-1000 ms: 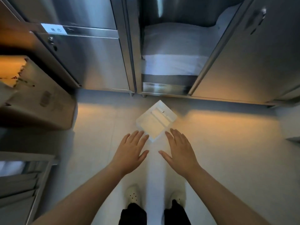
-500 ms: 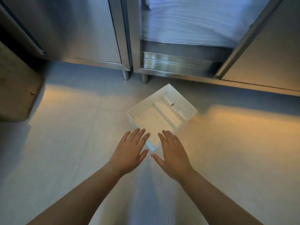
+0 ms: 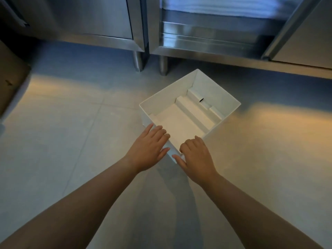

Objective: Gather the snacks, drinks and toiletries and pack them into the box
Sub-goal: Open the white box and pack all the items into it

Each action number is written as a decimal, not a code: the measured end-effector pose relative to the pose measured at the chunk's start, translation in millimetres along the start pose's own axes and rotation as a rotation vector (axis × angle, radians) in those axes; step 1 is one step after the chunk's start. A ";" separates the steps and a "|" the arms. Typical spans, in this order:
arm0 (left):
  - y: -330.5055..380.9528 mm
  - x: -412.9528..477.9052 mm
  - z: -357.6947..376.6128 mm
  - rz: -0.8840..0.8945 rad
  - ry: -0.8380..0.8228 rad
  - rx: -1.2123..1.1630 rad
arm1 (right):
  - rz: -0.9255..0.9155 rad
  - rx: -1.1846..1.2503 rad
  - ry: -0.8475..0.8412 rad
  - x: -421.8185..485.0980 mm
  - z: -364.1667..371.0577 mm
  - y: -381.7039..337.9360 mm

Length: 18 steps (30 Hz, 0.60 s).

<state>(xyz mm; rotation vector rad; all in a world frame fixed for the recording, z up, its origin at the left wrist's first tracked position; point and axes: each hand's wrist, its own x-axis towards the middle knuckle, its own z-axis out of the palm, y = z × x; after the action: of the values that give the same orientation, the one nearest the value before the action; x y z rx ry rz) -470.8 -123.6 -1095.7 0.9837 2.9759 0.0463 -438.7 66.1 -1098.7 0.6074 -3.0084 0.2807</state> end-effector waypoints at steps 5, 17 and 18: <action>2.2 -2.4 5.5 0.055 0.119 0.006 | -0.152 -0.132 0.163 -2.9 5.6 8.4; 21.2 7.1 -12.2 0.220 0.227 -0.126 | -0.356 -0.019 0.288 -14.6 -15.9 27.2; 21.5 9.8 -22.4 0.213 0.224 -0.142 | -0.343 -0.009 0.306 -8.8 -26.5 26.6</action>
<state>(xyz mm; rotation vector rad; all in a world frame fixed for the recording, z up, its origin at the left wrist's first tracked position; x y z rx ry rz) -466.2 -101.1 -1072.7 1.3535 2.9899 0.3885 -440.4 98.6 -1077.9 0.9645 -2.5598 0.3060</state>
